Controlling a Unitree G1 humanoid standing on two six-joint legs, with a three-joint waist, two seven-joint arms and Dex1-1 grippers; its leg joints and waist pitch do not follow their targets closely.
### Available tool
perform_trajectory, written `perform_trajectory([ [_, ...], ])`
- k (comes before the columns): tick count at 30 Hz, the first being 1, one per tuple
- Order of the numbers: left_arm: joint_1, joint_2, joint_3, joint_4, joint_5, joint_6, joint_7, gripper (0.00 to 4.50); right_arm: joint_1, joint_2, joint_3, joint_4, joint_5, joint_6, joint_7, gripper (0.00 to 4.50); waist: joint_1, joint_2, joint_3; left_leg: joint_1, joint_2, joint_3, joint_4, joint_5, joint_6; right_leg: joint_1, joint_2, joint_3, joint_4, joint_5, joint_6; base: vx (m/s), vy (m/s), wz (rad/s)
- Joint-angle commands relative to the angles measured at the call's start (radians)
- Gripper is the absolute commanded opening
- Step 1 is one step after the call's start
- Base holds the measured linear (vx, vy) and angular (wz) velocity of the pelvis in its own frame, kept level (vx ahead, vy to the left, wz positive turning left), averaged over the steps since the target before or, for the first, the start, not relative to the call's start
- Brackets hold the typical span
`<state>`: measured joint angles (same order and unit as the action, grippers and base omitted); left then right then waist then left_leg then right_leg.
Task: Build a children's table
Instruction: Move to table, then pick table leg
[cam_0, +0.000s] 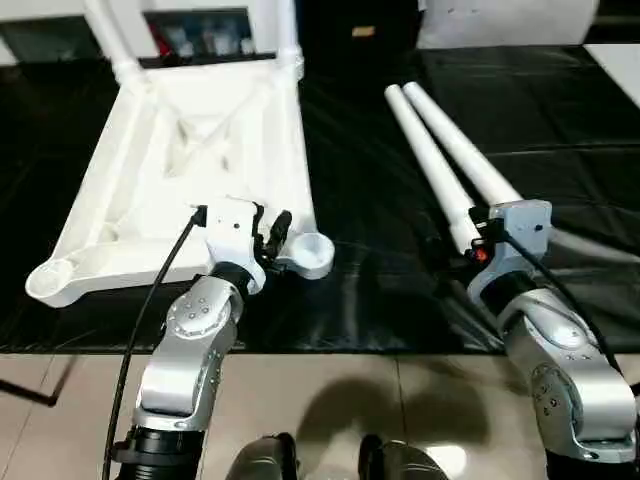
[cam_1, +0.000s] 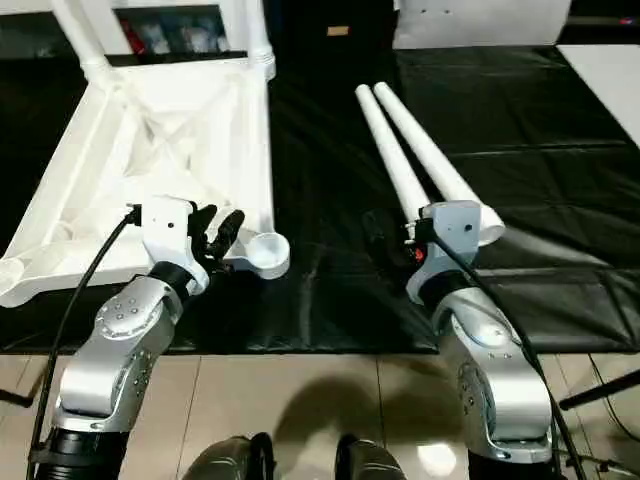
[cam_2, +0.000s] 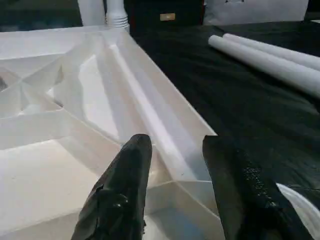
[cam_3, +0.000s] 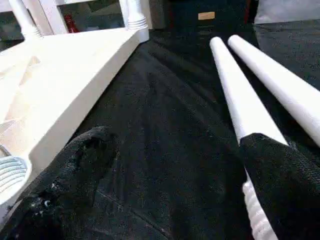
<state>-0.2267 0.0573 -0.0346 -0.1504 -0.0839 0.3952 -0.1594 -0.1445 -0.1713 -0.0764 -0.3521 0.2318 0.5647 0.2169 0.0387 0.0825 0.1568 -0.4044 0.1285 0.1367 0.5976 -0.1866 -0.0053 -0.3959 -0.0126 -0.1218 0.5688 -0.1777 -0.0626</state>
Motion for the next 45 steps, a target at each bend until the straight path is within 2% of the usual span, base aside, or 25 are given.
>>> perform_trajectory([
  [1, 0.011, 0.000, 0.008, -0.014, -0.007, 0.002, 0.001, 1.98, 0.007, -0.005, 0.004, -0.021, -0.006, 0.003, -0.003, 4.50, 0.001, -0.008, -0.068, 0.024, 0.114, -0.052, -0.074, -0.218, 0.109, 0.076, -0.168, 0.093, -0.071, -0.281, -0.079, 0.000, 0.000, 0.00],
  [7, 0.011, 0.001, 0.001, -0.010, -0.010, -0.002, -0.003, 1.98, 0.007, -0.009, 0.006, -0.018, -0.007, -0.005, -0.003, 4.50, -0.005, -0.014, -0.035, 0.080, 0.083, -0.031, -0.091, -0.403, 0.053, 0.088, -0.143, 0.076, -0.134, -0.688, 0.032, 0.000, 0.000, 0.00],
  [15, 0.011, 0.002, 0.000, -0.010, -0.012, -0.001, -0.007, 1.98, 0.003, -0.016, 0.012, -0.017, -0.001, 0.019, -0.002, 4.50, -0.006, -0.007, -0.086, 0.087, 0.100, -0.046, -0.080, -0.048, 0.264, 0.110, -0.122, 0.070, -0.048, -0.144, -0.080, 0.078, 0.001, 0.01],
  [16, 0.012, 0.001, -0.001, -0.009, -0.012, -0.002, -0.007, 1.98, 0.002, -0.018, 0.014, -0.015, -0.003, 0.013, -0.001, 4.50, -0.008, 0.018, -0.095, 0.164, 0.139, -0.026, -0.079, -0.061, 0.227, 0.061, -0.098, 0.089, -0.036, -0.174, -0.080, 0.117, -0.006, -0.06],
  [17, 0.012, 0.001, -0.002, -0.009, -0.012, -0.002, -0.008, 1.98, 0.001, -0.019, 0.014, -0.013, -0.005, 0.008, -0.001, 4.50, -0.017, -0.007, -0.084, 0.229, 0.228, -0.070, -0.090, -0.009, 0.202, -0.017, -0.106, 0.081, 0.037, -0.125, -0.077, 0.125, -0.026, -0.28],
  [18, 0.012, 0.001, -0.002, -0.009, -0.012, -0.002, -0.008, 1.98, 0.001, -0.021, 0.015, -0.012, -0.008, 0.007, -0.002, 4.50, -0.020, -0.025, -0.072, 0.233, 0.233, -0.073, -0.082, 0.024, 0.226, -0.050, -0.149, 0.104, 0.070, -0.036, -0.088, 0.125, -0.026, -0.28],
  [19, 0.012, 0.001, -0.002, -0.009, -0.013, -0.002, -0.008, 1.98, 0.001, -0.023, 0.017, -0.011, -0.011, 0.001, 0.001, 4.50, -0.020, -0.050, -0.068, 0.160, 0.157, -0.057, -0.056, 0.010, 0.271, -0.001, -0.169, 0.121, 0.046, 0.059, -0.118, 0.107, -0.044, -0.29],
  [20, 0.012, 0.001, -0.002, -0.009, -0.013, -0.002, -0.008, 1.98, 0.001, -0.025, 0.018, -0.011, -0.013, -0.002, 0.003, 4.50, 0.007, -0.090, -0.102, -0.018, -0.044, 0.021, 0.077, -0.124, 0.263, 0.214, -0.159, 0.233, 0.004, 0.313, -0.136, 0.137, -0.054, 0.02],
  [21, 0.012, 0.001, -0.002, -0.009, -0.013, -0.001, -0.008, 1.98, 0.001, -0.026, 0.019, -0.010, -0.014, -0.005, 0.005, 4.50, 0.017, -0.067, -0.089, -0.073, -0.032, -0.018, 0.116, -0.047, 0.203, 0.234, -0.193, 0.222, 0.029, 0.533, -0.062, 0.137, -0.054, 0.02],
  [22, 0.013, 0.001, -0.003, -0.009, -0.013, -0.002, -0.008, 1.98, 0.001, -0.026, 0.020, -0.010, -0.014, -0.007, 0.006, 4.50, 0.020, -0.063, -0.092, -0.093, -0.047, -0.020, 0.122, 0.000, 0.152, 0.236, -0.155, 0.180, 0.050, 0.612, 0.016, 0.102, -0.065, -0.01],
  [23, 0.013, 0.001, -0.003, -0.009, -0.013, -0.002, -0.008, 1.98, 0.001, -0.026, 0.020, -0.010, -0.015, -0.007, 0.006, 4.50, 0.027, -0.058, -0.077, -0.070, -0.057, -0.028, 0.097, 0.072, 0.084, 0.185, -0.123, 0.129, 0.020, 0.588, 0.138, 0.000, 0.000, 0.00],
  [25, 0.013, 0.000, -0.004, -0.009, -0.013, -0.002, -0.008, 1.98, 0.002, -0.028, 0.022, -0.010, -0.015, -0.008, 0.009, 4.50, 0.022, 0.000, -0.062, -0.034, -0.002, -0.052, 0.023, 0.088, 0.132, 0.149, -0.123, 0.086, -0.053, 0.164, 0.248, 0.000, 0.000, 0.00],
  [26, 0.013, 0.001, -0.004, -0.009, -0.013, -0.002, -0.009, 1.98, 0.002, -0.028, 0.022, -0.010, -0.015, -0.008, 0.009, 4.50, 0.000, 0.027, -0.058, 0.001, 0.108, -0.122, -0.049, -0.043, 0.213, 0.128, -0.087, 0.059, -0.028, -0.117, 0.268, 0.057, 0.061, -0.09],
  [27, 0.014, 0.000, -0.004, -0.010, -0.013, -0.002, -0.009, 1.98, 0.002, -0.029, 0.023, -0.011, -0.015, -0.008, 0.010, 4.50, -0.050, 0.032, -0.079, 0.131, 0.227, -0.242, -0.082, -0.192, 0.360, 0.027, -0.075, 0.078, 0.136, -0.254, 0.147, 0.057, 0.061, -0.09],
  [29, 0.014, 0.000, -0.004, -0.009, -0.013, -0.003, -0.009, 1.98, 0.001, -0.032, 0.026, -0.010, -0.014, -0.010, 0.014, 4.50, -0.059, 0.017, -0.072, 0.137, 0.167, -0.208, -0.070, -0.202, 0.404, -0.023, -0.056, 0.101, 0.181, -0.184, 0.072, 0.065, 0.060, 0.04],
  [31, 0.014, 0.001, -0.005, -0.009, -0.013, -0.003, -0.009, 1.98, -0.002, -0.044, 0.035, -0.008, -0.016, 0.000, 0.024, 4.50, -0.064, 0.001, -0.062, 0.103, 0.096, -0.157, -0.081, -0.298, 0.370, -0.010, -0.059, 0.105, 0.136, -0.100, 0.102, 0.029, 0.024, 0.06],
  [32, 0.014, 0.001, -0.005, -0.009, -0.013, -0.003, -0.009, 1.98, -0.002, -0.044, 0.035, -0.008, -0.016, 0.000, 0.024, 4.50, -0.054, -0.029, -0.058, 0.069, 0.036, -0.117, -0.070, -0.380, 0.286, 0.028, -0.092, 0.133, 0.033, -0.091, 0.112, 0.000, 0.000, 0.00],
  [33, 0.015, 0.001, -0.006, -0.009, -0.012, -0.004, -0.009, 1.98, -0.004, -0.052, 0.043, -0.008, -0.016, 0.004, 0.030, 4.50, -0.020, -0.048, -0.060, -0.018, -0.025, -0.052, 0.026, -0.236, 0.209, 0.127, -0.194, 0.202, -0.055, -0.230, 0.058, 0.000, 0.000, 0.00],
  [34, 0.015, 0.001, -0.006, -0.009, -0.012, -0.004, -0.009, 1.98, -0.004, -0.055, 0.046, -0.008, -0.015, 0.007, 0.033, 4.50, 0.005, -0.066, -0.058, -0.062, -0.023, -0.061, 0.067, -0.139, 0.223, 0.159, -0.246, 0.172, -0.078, -0.343, 0.108, 0.007, -0.074, 0.08],
  [36, 0.015, 0.001, -0.008, -0.009, -0.013, -0.005, -0.008, 1.98, -0.004, -0.056, 0.048, -0.008, -0.011, 0.007, 0.037, 4.50, 0.000, -0.039, -0.059, -0.076, 0.002, -0.075, 0.061, -0.047, 0.186, 0.167, -0.269, 0.117, -0.101, -0.512, 0.104, 0.017, -0.044, 0.25],
  [37, 0.016, 0.002, -0.008, -0.009, -0.013, -0.005, -0.009, 1.98, -0.004, -0.053, 0.045, -0.007, -0.011, -0.007, 0.038, 4.50, -0.013, -0.017, -0.056, -0.062, 0.012, -0.074, 0.033, -0.041, 0.168, 0.175, -0.245, 0.066, -0.118, -0.574, 0.049, 0.037, 0.004, 0.48],
  [39, 0.016, 0.004, -0.010, -0.010, -0.013, -0.004, -0.010, 1.98, -0.004, -0.049, 0.039, -0.008, -0.011, -0.007, 0.029, 4.50, -0.069, 0.022, -0.060, 0.082, 0.092, -0.117, -0.066, -0.274, 0.112, 0.092, -0.071, 0.032, -0.024, -0.414, -0.054, 0.035, 0.040, 0.48],
  [41, 0.017, 0.004, -0.010, -0.011, -0.013, -0.004, -0.011, 1.98, -0.003, -0.051, 0.041, -0.009, -0.012, -0.006, 0.029, 4.50, -0.087, 0.040, -0.087, 0.165, 0.130, -0.181, -0.080, -0.260, 0.205, 0.025, -0.046, 0.042, 0.080, -0.220, -0.029, 0.060, 0.056, 0.13],
  [44, 0.017, 0.005, -0.014, -0.011, -0.012, -0.004, -0.014, 1.98, -0.002, -0.057, 0.045, -0.010, -0.011, -0.008, 0.029, 4.50, -0.078, 0.009, -0.091, 0.168, 0.160, -0.192, -0.061, -0.043, 0.406, -0.036, -0.082, 0.092, 0.131, -0.128, 0.093, 0.053, 0.033, 0.06],
  [45, 0.019, 0.007, -0.021, -0.010, -0.010, -0.005, -0.016, 1.98, -0.004, -0.062, 0.046, -0.007, -0.013, -0.007, 0.027, 4.50, -0.062, -0.039, -0.077, 0.088, 0.084, -0.117, -0.055, -0.161, 0.351, 0.010, -0.129, 0.146, 0.028, -0.050, 0.093, 0.000, 0.000, 0.00],
])
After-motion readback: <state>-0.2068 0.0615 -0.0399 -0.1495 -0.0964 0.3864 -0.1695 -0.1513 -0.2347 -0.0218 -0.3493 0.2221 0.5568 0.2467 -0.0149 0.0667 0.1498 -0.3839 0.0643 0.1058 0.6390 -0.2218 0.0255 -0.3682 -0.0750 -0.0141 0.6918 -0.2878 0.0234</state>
